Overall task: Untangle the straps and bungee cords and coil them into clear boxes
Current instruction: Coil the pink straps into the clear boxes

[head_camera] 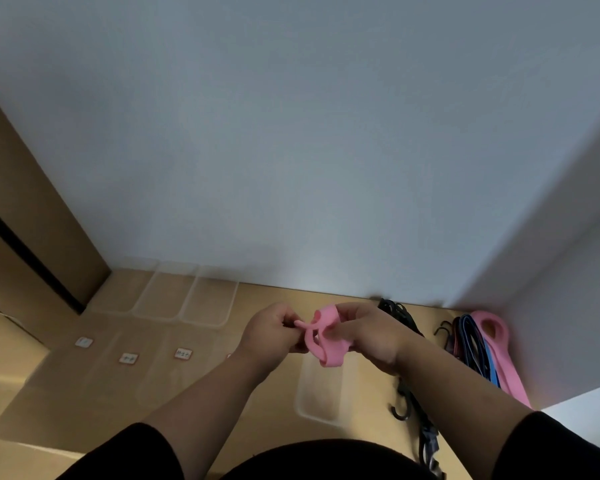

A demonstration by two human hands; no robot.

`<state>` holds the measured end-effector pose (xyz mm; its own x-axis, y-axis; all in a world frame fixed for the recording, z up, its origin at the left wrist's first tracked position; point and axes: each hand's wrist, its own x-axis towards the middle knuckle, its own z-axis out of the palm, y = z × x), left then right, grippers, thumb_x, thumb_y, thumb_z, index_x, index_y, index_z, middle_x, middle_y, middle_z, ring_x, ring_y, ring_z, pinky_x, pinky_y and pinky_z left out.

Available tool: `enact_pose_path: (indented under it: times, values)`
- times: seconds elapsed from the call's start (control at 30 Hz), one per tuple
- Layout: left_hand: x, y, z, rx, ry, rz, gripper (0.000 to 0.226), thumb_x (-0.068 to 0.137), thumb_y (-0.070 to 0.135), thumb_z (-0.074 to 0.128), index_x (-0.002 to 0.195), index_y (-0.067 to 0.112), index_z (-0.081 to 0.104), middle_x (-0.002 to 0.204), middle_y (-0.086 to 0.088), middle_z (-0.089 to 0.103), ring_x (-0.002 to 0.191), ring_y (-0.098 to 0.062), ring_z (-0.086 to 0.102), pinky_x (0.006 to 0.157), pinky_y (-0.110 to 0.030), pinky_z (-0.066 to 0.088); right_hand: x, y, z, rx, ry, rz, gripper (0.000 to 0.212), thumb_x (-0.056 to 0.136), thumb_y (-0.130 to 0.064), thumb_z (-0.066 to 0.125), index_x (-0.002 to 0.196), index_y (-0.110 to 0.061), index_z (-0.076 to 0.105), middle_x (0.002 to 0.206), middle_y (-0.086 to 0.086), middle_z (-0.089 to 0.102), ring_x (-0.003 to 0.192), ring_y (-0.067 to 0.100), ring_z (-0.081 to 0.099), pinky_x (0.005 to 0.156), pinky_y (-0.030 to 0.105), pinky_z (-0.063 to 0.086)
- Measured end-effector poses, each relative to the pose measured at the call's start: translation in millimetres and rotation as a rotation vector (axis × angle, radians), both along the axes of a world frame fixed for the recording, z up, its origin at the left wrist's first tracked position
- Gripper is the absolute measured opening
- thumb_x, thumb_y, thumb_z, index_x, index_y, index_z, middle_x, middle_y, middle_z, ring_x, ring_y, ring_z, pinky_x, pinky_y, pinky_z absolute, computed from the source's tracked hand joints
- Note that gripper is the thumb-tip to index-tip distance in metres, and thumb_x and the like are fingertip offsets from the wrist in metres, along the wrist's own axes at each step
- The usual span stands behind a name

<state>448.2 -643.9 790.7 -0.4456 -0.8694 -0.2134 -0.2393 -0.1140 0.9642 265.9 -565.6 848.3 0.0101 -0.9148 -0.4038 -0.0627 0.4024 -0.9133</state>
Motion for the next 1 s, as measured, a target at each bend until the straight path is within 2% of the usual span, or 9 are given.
enact_pose_path:
  times: [0.13,0.23,0.37,0.53,0.67,0.73,0.83,0.93,1.0]
  values:
    - [2.5,0.0,1.7,-0.004,-0.001,-0.072,0.013,0.081,-0.005,0.066,0.084,0.007,0.065,0.086,-0.013,0.070,0.068,-0.013,0.071,0.061,-0.024,0.057,3.6,2.2,3.6,0.002,0.136,0.056,0.024,0.093,-0.002,0.063,0.115,-0.005,0.071,0.116,0.018,0.072,0.113,0.036,0.066,0.104,0.054,0.049]
    - [6.9,-4.6,5.2,0.116,0.093,-0.103,0.015,0.081,-0.004,0.070,0.092,0.006,0.067,0.096,-0.016,0.072,0.080,-0.024,0.071,0.069,-0.030,0.058,7.8,5.6,3.3,-0.012,0.122,0.032,0.024,0.093,0.001,0.062,0.114,-0.006,0.072,0.116,0.019,0.072,0.106,0.031,0.065,0.105,0.051,0.047]
    - [14.2,-6.5,7.1,0.282,0.230,-0.162,0.023,0.085,-0.009,0.069,0.106,0.000,0.066,0.110,-0.019,0.072,0.099,-0.032,0.072,0.085,-0.039,0.059,13.9,8.8,-1.9,-0.037,0.143,-0.012,0.024,0.094,-0.002,0.063,0.113,-0.010,0.075,0.115,0.009,0.075,0.118,0.030,0.064,0.109,0.044,0.045]
    - [22.9,1.1,5.5,0.450,0.374,-0.249,0.027,0.081,0.007,0.072,0.108,0.001,0.070,0.109,-0.019,0.073,0.102,-0.034,0.071,0.085,-0.035,0.058,17.8,10.4,-6.6,-0.029,0.128,-0.088,0.022,0.100,-0.018,0.057,0.113,-0.014,0.074,0.113,0.005,0.075,0.114,0.025,0.065,0.107,0.041,0.046]
    - [20.3,5.8,-0.2,0.493,0.354,-0.237,0.017,0.093,0.013,0.063,0.101,0.007,0.077,0.109,-0.024,0.072,0.095,-0.034,0.072,0.082,-0.040,0.060,23.7,8.8,-16.4,-0.060,0.089,-0.174,0.025,0.098,-0.020,0.064,0.122,-0.015,0.065,0.117,0.008,0.072,0.115,0.031,0.065,0.105,0.047,0.050]
    - [20.8,4.8,-1.9,0.456,0.269,-0.249,0.025,0.100,0.025,0.058,0.110,0.007,0.072,0.110,-0.021,0.072,0.098,-0.033,0.071,0.084,-0.044,0.060,24.4,8.3,-22.5,-0.054,0.135,-0.236,0.031,0.096,-0.025,0.068,0.125,-0.023,0.058,0.117,0.004,0.072,0.111,0.024,0.067,0.103,0.048,0.052]
    - [22.7,3.7,-6.8,0.332,0.129,-0.335,0.041,0.090,0.046,0.068,0.119,0.017,0.068,0.110,-0.006,0.074,0.103,-0.025,0.071,0.090,-0.040,0.059,27.3,9.6,-29.7,-0.045,0.182,-0.307,0.022,0.096,-0.032,0.068,0.116,-0.029,0.060,0.112,-0.001,0.073,0.105,0.018,0.069,0.099,0.046,0.055]
    - [20.1,4.7,-14.2,0.215,0.067,-0.428,0.033,0.090,0.040,0.069,0.117,0.023,0.070,0.109,-0.002,0.073,0.103,-0.022,0.069,0.092,-0.037,0.058,30.4,13.0,-35.5,-0.035,0.078,-0.372,0.019,0.099,-0.020,0.065,0.118,-0.019,0.065,0.111,0.005,0.075,0.106,0.026,0.070,0.097,0.050,0.056]
    - [18.5,3.9,-19.6,0.259,0.093,-0.399,0.027,0.093,0.028,0.066,0.119,0.022,0.071,0.110,-0.002,0.074,0.103,-0.023,0.070,0.091,-0.037,0.059,32.4,16.9,-37.1,-0.013,-0.024,-0.389,0.022,0.100,-0.011,0.061,0.122,-0.014,0.065,0.113,0.009,0.075,0.107,0.028,0.071,0.097,0.049,0.056]
